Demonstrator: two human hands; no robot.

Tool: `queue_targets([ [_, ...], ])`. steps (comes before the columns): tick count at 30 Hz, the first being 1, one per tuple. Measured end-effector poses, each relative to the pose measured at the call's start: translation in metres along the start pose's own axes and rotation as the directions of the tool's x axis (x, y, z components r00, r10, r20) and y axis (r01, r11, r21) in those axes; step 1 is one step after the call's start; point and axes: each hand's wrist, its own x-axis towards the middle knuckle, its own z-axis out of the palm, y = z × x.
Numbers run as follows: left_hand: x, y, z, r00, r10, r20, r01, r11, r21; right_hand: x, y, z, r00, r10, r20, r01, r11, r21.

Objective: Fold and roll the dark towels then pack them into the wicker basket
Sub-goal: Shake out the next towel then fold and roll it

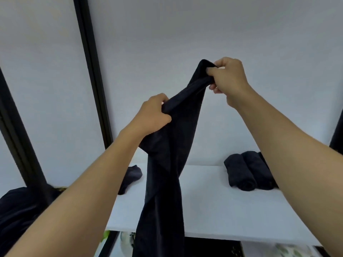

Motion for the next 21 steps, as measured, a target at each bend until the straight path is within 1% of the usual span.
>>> queue_targets([
  [2, 0.003, 0.0, -0.008, 0.992, -0.001, -0.124, -0.012, 0.995, -0.102, 0.007, 0.001, -0.007, 0.999, 0.029, -0.044, -0.028, 1.0, 0.009],
  [4, 0.004, 0.0, -0.015, 0.977, 0.067, -0.2, -0.093, 0.989, -0.119, 0.015, 0.002, -0.014, 0.994, 0.069, -0.083, -0.065, 0.996, 0.055],
  [5, 0.004, 0.0, -0.017, 0.972, 0.135, -0.194, -0.15, 0.986, -0.066, 0.018, 0.002, -0.017, 0.992, 0.095, -0.088, -0.088, 0.993, 0.081],
  [6, 0.005, -0.001, -0.02, 0.963, 0.217, -0.158, -0.212, 0.976, 0.045, 0.021, 0.002, -0.02, 0.99, 0.115, -0.081, -0.107, 0.99, 0.096],
  [7, 0.005, -0.003, -0.022, 0.951, 0.29, -0.109, -0.266, 0.944, 0.194, 0.023, 0.002, -0.022, 0.989, 0.133, -0.063, -0.125, 0.986, 0.112],
  [8, 0.006, -0.004, -0.026, 0.934, 0.348, -0.074, -0.306, 0.892, 0.333, 0.023, 0.001, -0.024, 0.987, 0.152, -0.046, -0.143, 0.977, 0.156],
  [9, 0.008, -0.005, -0.03, 0.919, 0.388, -0.061, -0.326, 0.841, 0.432, 0.023, -0.001, -0.026, 0.984, 0.176, -0.027, -0.164, 0.958, 0.236],
  [10, 0.009, -0.004, -0.035, 0.904, 0.42, -0.079, -0.334, 0.809, 0.484, 0.023, -0.002, -0.027, 0.98, 0.197, -0.009, -0.183, 0.923, 0.339],
  [11, 0.011, -0.003, -0.04, 0.883, 0.454, -0.122, -0.341, 0.797, 0.499, 0.024, -0.004, -0.028, 0.977, 0.211, 0.01, -0.193, 0.875, 0.444],
  [13, 0.014, 0.002, -0.051, 0.821, 0.516, -0.246, -0.366, 0.805, 0.467, 0.027, -0.009, -0.03, 0.974, 0.223, 0.048, -0.206, 0.774, 0.599],
  [15, 0.018, 0.008, -0.061, 0.785, 0.496, -0.371, -0.376, 0.858, 0.351, 0.033, -0.015, -0.032, 0.969, 0.241, 0.05, -0.211, 0.708, 0.673],
  [17, 0.026, 0.014, -0.072, 0.783, 0.404, -0.473, -0.37, 0.914, 0.167, 0.042, -0.019, -0.034, 0.966, 0.254, 0.058, -0.219, 0.671, 0.708],
  [18, 0.031, 0.016, -0.078, 0.786, 0.36, -0.502, -0.364, 0.927, 0.096, 0.048, -0.02, -0.036, 0.965, 0.252, 0.077, -0.227, 0.648, 0.727],
  [19, 0.037, 0.016, -0.086, 0.798, 0.328, -0.505, -0.351, 0.935, 0.051, 0.053, -0.022, -0.038, 0.964, 0.245, 0.102, -0.238, 0.628, 0.741],
  [21, 0.05, 0.014, -0.1, 0.836, 0.293, -0.464, -0.317, 0.948, 0.028, 0.063, -0.024, -0.042, 0.969, 0.191, 0.158, -0.244, 0.614, 0.75],
])
